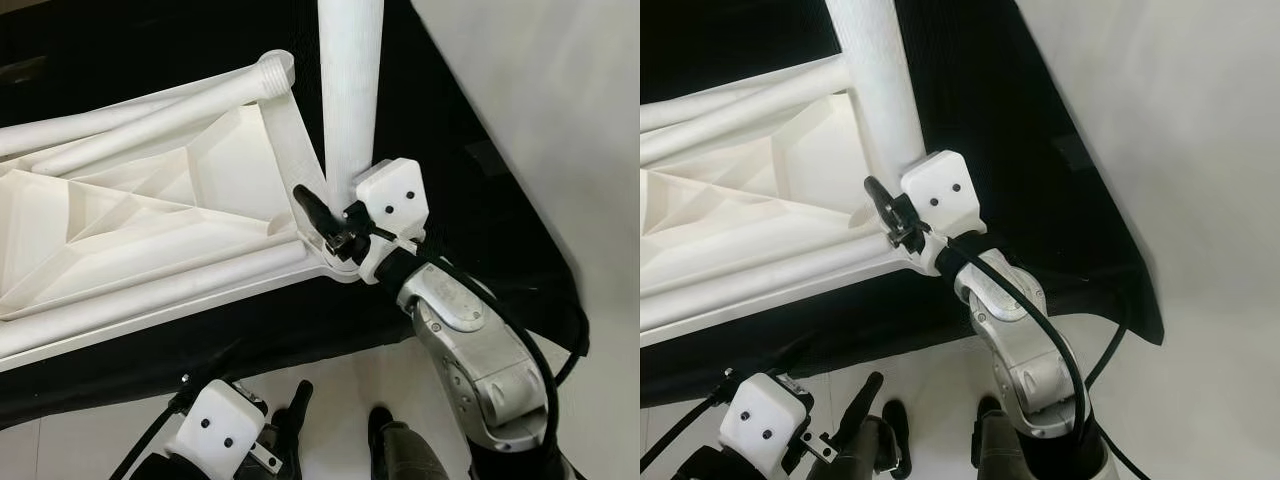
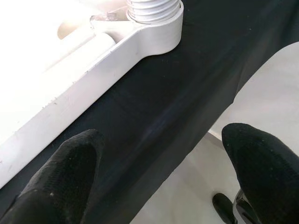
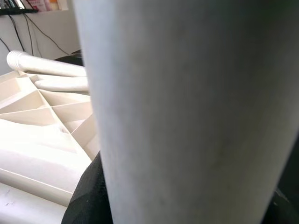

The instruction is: Building children table

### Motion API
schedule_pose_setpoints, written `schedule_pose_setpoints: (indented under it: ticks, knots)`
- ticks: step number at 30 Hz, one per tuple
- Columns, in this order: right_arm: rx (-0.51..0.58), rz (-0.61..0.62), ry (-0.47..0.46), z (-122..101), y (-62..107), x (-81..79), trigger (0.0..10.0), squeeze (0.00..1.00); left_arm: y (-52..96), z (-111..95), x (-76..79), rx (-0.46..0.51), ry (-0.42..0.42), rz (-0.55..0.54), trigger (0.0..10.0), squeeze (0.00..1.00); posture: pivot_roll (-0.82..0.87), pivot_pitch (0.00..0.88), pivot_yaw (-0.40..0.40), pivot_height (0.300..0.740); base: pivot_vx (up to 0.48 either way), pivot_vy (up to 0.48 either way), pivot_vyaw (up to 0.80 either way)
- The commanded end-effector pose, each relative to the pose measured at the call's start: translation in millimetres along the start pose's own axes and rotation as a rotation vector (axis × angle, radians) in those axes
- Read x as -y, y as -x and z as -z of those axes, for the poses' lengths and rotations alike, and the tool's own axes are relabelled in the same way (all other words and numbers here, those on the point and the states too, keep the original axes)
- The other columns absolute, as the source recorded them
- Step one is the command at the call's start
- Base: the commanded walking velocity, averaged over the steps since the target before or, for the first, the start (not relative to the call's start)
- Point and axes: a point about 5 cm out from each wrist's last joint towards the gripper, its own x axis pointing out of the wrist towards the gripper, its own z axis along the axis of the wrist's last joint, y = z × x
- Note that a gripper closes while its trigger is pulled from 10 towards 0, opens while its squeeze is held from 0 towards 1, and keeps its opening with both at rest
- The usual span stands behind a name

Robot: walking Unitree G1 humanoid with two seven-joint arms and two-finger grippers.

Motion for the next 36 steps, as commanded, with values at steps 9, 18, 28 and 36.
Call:
schedule_pose_setpoints:
  ticks: [9, 18, 28, 36]
  knots:
    - [-0.351, 0.085, -0.139, 66.2, 12.3, -1.4, 10.0, 0.00, -1.3, -2.8, -15.0, -0.010, -0.021, -0.065, 10.0, 0.00, 0.05, 0.425, 0.083, 0.740, 0.000, 0.000, 0.00]
    - [-0.264, 0.022, -0.156, 62.4, 16.5, -5.1, 10.0, 0.00, -24.2, -40.6, -57.0, 0.175, 0.008, -0.137, 10.0, 0.00, 0.06, 0.399, 0.094, 0.740, 0.000, 0.000, 0.00]
    - [-0.209, -0.072, -0.125, 59.0, 17.1, -22.8, 10.0, 0.00, -59.9, -102.0, -67.4, 0.460, 0.102, 0.104, 10.0, 0.00, 0.04, 0.369, 0.119, 0.740, 0.000, 0.000, 0.00]
    - [-0.206, -0.129, -0.124, 58.7, 13.8, -31.1, 10.0, 0.00, -71.6, -120.7, -68.5, 0.499, 0.138, 0.268, 10.0, 0.00, 0.03, 0.348, 0.122, 0.740, 0.000, 0.000, 0.00]
